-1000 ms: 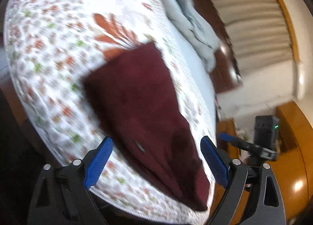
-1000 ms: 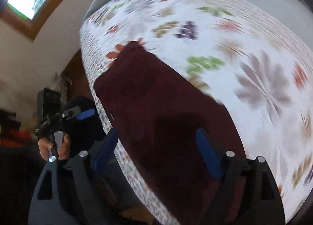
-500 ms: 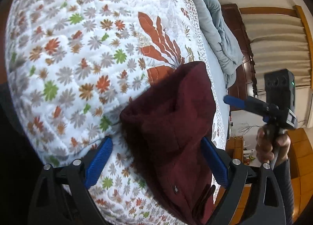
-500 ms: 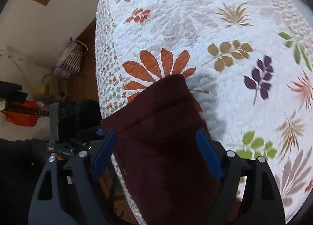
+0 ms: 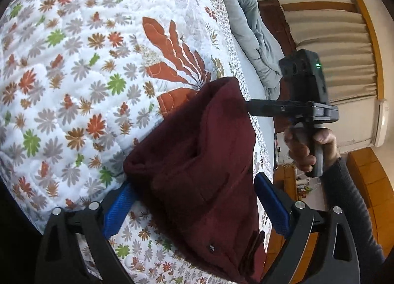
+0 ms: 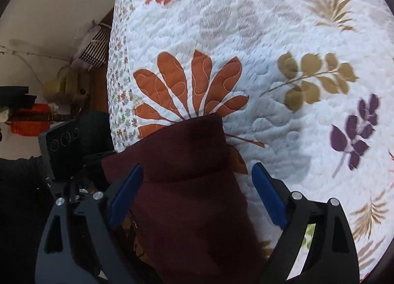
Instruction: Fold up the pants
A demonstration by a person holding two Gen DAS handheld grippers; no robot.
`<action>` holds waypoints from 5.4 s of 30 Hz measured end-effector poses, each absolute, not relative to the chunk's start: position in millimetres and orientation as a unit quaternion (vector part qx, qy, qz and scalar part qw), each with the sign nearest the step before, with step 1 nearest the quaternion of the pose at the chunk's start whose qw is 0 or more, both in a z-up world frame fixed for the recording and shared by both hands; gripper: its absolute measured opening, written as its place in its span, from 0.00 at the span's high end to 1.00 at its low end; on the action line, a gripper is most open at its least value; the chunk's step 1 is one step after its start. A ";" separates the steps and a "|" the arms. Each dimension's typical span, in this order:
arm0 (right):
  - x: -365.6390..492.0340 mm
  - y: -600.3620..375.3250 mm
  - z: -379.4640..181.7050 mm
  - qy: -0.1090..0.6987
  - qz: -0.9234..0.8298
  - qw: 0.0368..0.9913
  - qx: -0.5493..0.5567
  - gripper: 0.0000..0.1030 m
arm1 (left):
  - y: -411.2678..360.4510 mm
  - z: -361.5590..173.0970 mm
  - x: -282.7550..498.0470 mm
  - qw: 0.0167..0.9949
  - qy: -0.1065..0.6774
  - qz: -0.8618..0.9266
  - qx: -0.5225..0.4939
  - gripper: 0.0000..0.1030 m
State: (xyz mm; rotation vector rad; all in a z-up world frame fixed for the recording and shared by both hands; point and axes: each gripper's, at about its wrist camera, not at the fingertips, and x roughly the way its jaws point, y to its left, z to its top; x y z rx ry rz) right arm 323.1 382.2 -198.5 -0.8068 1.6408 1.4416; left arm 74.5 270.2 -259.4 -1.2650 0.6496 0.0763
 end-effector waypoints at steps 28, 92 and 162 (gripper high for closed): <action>307.1 364.3 -132.3 0.616 0.574 0.424 -0.334 0.81 | 257.1 -199.0 53.4 0.801 0.270 0.005 -0.535 0.68; 253.7 -37.9 75.6 0.491 0.438 0.700 -0.277 0.87 | -40.4 21.6 95.1 0.904 0.271 -0.249 -0.217 0.73; 281.2 -263.1 -124.5 0.530 0.382 0.738 -0.171 0.73 | -263.9 -127.2 158.5 0.841 0.425 -0.327 -0.072 0.70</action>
